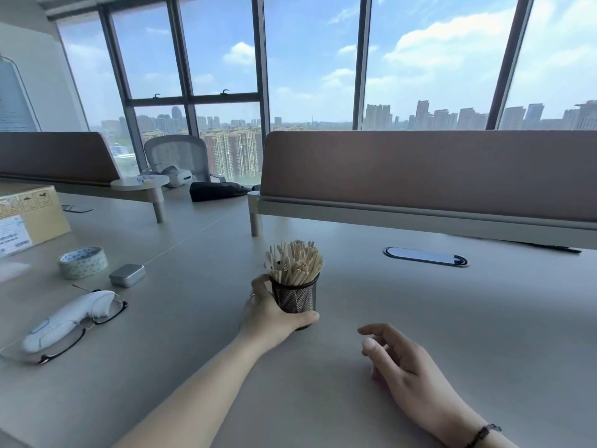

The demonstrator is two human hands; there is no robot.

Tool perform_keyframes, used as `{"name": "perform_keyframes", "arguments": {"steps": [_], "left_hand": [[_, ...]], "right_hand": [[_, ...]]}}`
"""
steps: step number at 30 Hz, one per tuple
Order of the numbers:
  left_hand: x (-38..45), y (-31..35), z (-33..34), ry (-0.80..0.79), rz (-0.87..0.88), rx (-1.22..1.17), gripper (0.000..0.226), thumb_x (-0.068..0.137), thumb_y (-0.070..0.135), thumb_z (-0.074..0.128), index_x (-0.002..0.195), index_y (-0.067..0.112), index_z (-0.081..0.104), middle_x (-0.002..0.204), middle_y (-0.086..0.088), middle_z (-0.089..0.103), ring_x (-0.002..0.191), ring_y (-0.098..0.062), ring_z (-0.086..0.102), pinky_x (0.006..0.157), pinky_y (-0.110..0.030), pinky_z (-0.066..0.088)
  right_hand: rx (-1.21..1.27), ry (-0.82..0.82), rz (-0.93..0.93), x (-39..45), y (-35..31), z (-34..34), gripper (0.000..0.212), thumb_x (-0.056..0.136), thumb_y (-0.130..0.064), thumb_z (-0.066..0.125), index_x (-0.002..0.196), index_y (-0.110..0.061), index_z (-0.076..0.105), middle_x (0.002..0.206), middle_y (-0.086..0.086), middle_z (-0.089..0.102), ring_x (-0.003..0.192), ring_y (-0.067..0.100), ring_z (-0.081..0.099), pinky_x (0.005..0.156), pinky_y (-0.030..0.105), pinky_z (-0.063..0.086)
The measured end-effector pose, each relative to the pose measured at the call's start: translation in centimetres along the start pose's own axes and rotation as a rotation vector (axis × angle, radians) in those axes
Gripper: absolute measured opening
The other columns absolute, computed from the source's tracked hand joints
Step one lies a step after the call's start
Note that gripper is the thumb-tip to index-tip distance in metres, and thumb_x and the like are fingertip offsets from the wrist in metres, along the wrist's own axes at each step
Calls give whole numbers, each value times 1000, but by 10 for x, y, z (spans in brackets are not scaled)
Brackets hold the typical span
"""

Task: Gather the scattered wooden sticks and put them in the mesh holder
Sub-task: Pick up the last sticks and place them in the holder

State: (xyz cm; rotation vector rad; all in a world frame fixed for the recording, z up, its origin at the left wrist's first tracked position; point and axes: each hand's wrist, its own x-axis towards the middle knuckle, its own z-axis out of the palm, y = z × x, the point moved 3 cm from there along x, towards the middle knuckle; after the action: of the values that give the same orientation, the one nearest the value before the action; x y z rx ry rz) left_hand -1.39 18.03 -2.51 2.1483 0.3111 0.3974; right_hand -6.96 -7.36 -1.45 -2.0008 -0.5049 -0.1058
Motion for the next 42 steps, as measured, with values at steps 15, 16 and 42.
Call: {"name": "perform_keyframes", "arguments": {"steps": [15,16,42], "left_hand": [[6,4,7,-93,100,-73,84,44,46,94,115,35,51,106,18,66,101,-1,62,81,-15,49],[6,4,9,-51,105,-49,90,38,57,92,115,36,50,111,17,64,106,-5,60,87,-25,51],[40,23,48,-27,68,127,81,39,64,81,107,31,49,103,13,64,110,-19,57,87,-39,52]], "right_hand": [[-50,4,-2,-1,-6,-1,45,79,-67,45,101,-34,66,80,-25,66,68,13,63,62,17,47],[-54,5,-5,-1,-6,-1,46,79,-67,45,101,-34,66,79,-26,66,68,11,63,63,18,47],[-184,-73,-40,0,-9,7,46,71,-79,48,96,-45,65,95,-26,65,66,5,59,62,13,42]]}}
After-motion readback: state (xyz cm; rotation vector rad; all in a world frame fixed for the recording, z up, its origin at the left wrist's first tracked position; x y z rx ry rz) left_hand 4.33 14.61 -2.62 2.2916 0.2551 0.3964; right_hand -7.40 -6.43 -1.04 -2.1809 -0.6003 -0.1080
